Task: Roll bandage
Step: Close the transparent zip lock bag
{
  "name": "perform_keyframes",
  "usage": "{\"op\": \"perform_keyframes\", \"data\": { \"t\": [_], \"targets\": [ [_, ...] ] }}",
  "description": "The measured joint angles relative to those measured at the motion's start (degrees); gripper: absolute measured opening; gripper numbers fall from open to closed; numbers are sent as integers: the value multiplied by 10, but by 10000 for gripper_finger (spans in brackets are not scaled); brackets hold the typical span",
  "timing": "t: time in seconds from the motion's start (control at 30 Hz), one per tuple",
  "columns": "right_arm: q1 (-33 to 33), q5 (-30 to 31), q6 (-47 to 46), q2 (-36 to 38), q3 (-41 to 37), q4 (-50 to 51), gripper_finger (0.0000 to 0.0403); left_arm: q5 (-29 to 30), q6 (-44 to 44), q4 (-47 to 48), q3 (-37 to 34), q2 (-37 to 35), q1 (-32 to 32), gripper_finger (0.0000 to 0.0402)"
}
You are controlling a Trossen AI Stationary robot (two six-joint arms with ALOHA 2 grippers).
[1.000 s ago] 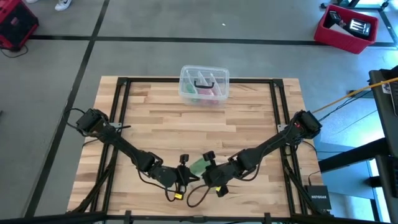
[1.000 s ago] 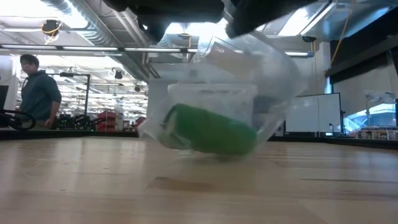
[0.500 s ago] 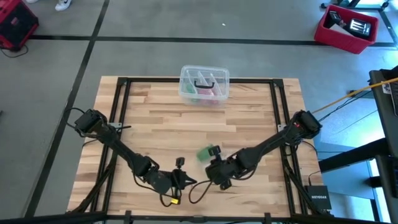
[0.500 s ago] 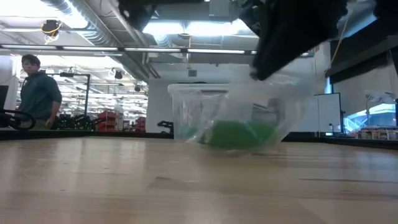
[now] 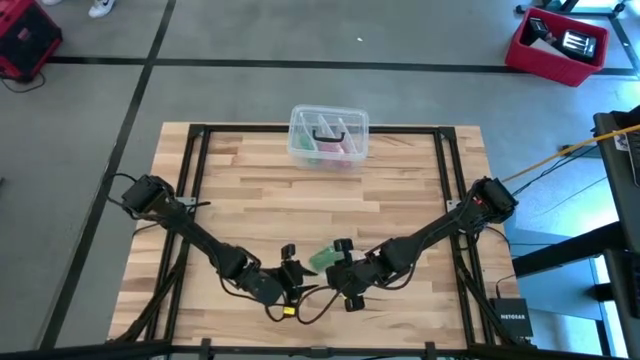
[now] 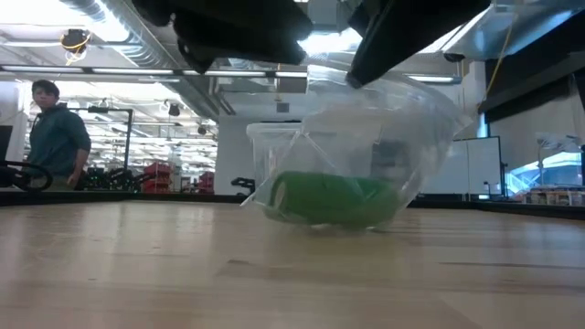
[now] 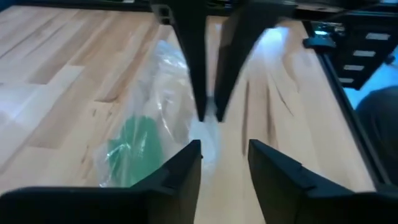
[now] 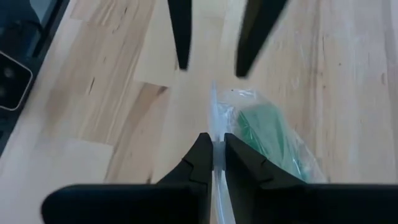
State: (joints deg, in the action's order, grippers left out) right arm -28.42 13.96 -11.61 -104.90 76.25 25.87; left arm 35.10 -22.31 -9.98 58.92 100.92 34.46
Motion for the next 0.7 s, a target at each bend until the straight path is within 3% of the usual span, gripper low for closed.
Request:
{"op": "perform_keyframes", "data": {
  "t": [0.43,0.57,0.7],
  "targets": [
    [0,2,-18,0,0,-19,33,24,29,-65,0,35,-18,139],
    [0,6,-25,0,0,-21,33,31,28,-63,0,36,-22,112],
    [0,9,-42,0,0,-20,33,31,30,-62,0,36,-24,58]
  ]
}}
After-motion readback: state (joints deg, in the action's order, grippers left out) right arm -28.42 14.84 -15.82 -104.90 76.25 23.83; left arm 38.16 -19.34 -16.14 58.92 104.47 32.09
